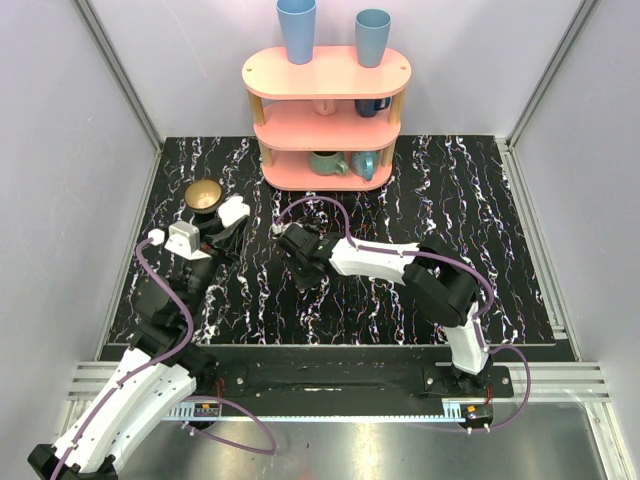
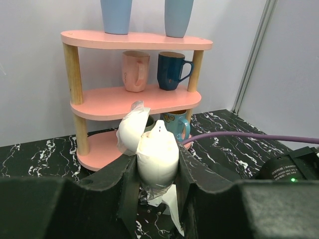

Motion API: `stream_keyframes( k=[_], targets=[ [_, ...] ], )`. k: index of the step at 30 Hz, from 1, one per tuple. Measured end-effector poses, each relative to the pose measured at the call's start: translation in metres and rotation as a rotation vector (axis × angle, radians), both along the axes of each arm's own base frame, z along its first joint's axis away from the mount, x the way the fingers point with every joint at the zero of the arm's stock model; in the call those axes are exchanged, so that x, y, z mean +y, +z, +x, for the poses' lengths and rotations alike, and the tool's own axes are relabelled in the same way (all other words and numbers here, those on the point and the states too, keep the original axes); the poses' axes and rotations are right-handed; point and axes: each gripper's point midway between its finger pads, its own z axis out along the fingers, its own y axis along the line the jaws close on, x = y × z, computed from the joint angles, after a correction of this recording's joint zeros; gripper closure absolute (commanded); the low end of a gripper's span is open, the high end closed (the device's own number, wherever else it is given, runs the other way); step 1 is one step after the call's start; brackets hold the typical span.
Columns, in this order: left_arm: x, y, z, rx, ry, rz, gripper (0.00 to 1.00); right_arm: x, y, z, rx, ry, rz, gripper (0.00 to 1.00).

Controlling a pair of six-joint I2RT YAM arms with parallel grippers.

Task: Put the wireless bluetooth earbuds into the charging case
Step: Pick up the left earbud from the center of the board, then insert the left earbud into the left side groove of the charging case.

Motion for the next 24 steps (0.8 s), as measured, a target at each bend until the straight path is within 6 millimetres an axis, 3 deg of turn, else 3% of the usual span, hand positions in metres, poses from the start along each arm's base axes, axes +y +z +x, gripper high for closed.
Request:
stream_keyframes(
  k=[4,7,11,16,24],
  targets=[
    [-0.004,-0.004,-0.001,-0.025,-0.015,0.031,1.0,-0.004,0.008,-0.002,0.004,-0.002,-0.009,1.0],
    [-0.008,-0.014,0.0,-0.043,-0.032,0.074,1.0,-0.008,0.032,-0.002,0.0,-0.016,0.016,1.0],
    [-0.011,-0.023,0.0,-0.077,-0.039,0.129,1.0,-0.014,0.084,0.004,0.016,-0.071,0.141,1.0],
    [-0.009,-0.017,0.0,-0.147,-0.015,0.171,1.0,-0.035,0.159,0.022,0.022,-0.177,0.33,1.0],
    [-0.01,-0.003,0.003,-0.246,0.007,0.21,1.0,-0.032,0.26,0.015,0.031,-0.25,0.532,1.0]
  ],
)
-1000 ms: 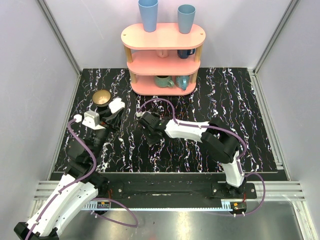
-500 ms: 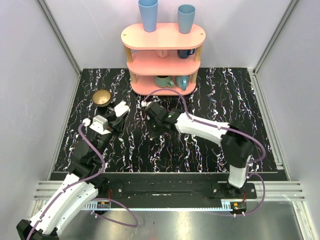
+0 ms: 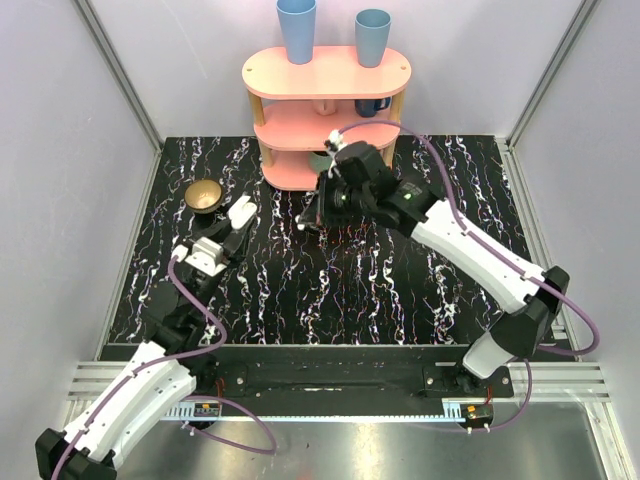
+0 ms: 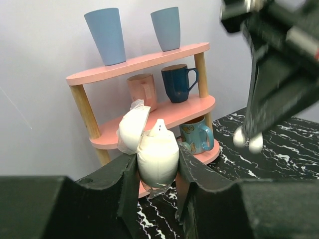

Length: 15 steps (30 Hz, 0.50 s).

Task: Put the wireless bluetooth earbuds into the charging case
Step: Insert the left earbud into the left side groove of the charging case.

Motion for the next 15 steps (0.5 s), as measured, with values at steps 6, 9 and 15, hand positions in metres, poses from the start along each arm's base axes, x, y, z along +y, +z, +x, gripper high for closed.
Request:
stream_keyframes(
  k=[6,9,15],
  targets=[
    [-0.009,-0.004,0.009,-0.02,-0.006,0.052,1.0,0.002,0.1,-0.004,-0.02,-0.061,0.188,1.0],
    [-0.01,-0.004,0.011,-0.037,0.001,0.073,1.0,0.003,0.131,-0.007,-0.02,-0.073,0.256,1.0],
    [-0.014,0.0,0.014,-0.082,0.018,0.105,1.0,0.027,0.138,0.0,0.096,-0.078,0.295,1.0]
  ],
)
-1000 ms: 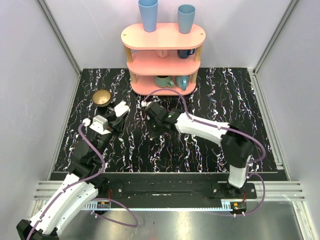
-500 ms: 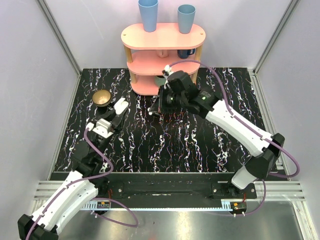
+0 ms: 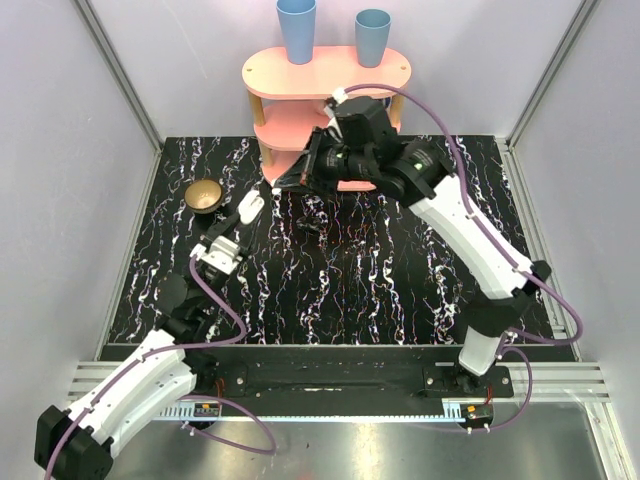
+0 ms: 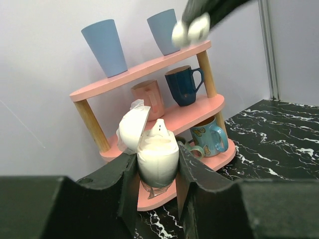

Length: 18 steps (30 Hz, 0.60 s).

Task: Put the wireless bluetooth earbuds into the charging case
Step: Insert the left earbud into the left side groove of the charging case.

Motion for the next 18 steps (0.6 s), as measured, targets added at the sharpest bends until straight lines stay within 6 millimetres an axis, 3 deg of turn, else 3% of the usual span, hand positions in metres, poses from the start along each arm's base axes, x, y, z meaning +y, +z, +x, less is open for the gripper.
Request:
stream_keyframes(
  k=[7,18],
  targets=[
    [-0.005,0.003,0.002,-0.039,0.016,0.023,1.0,0.023,-0.054,0.005,0.222,-0.003,-0.055,1.0],
    [-0.011,0.0,0.008,-0.057,0.049,0.058,1.0,0.026,-0.054,0.004,0.299,-0.039,-0.029,1.0]
  ],
)
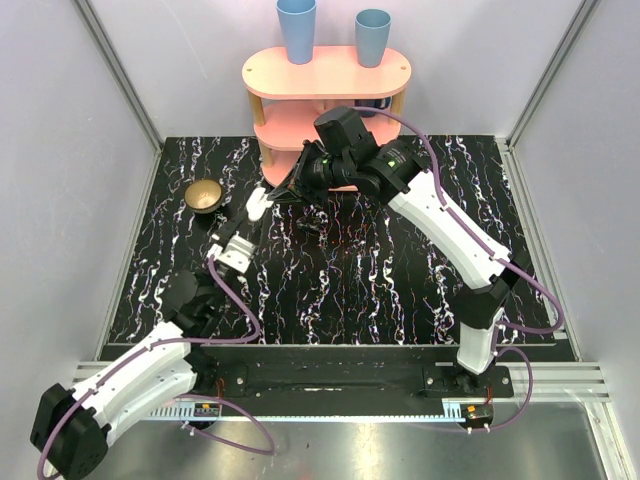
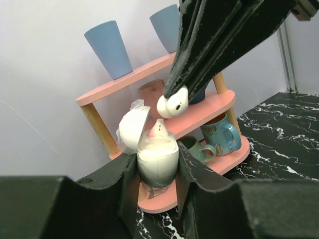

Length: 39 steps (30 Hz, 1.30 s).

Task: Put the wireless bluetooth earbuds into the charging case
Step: Insert the left earbud into the left side groove of the charging case.

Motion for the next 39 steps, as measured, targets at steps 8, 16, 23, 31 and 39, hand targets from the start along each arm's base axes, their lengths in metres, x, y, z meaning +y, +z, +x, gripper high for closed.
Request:
stream_keyframes(
  k=[8,16,23,31,39],
  targets=[
    [-0.003,-0.006,0.007,0.002,0.036,0.024,1.0,0.002,0.001,-0.001,0.027,-0.011,0.011,1.0],
    [-0.001,0.0,0.006,-0.021,0.052,0.012,1.0,0.003,-0.009,-0.001,0.063,-0.019,0.0,1.0],
    [-0.003,-0.003,0.008,-0.011,0.057,0.019,1.0,0.007,-0.011,-0.002,0.086,-0.018,0.011,1.0],
    [-0.005,-0.008,0.01,-0.003,0.057,0.035,1.0,0.009,-0.014,-0.001,0.099,-0.023,0.016,1.0],
    [-0.011,-0.016,0.014,0.014,0.054,0.059,1.0,0.011,-0.022,-0.003,0.12,-0.02,0.005,1.0]
  ],
)
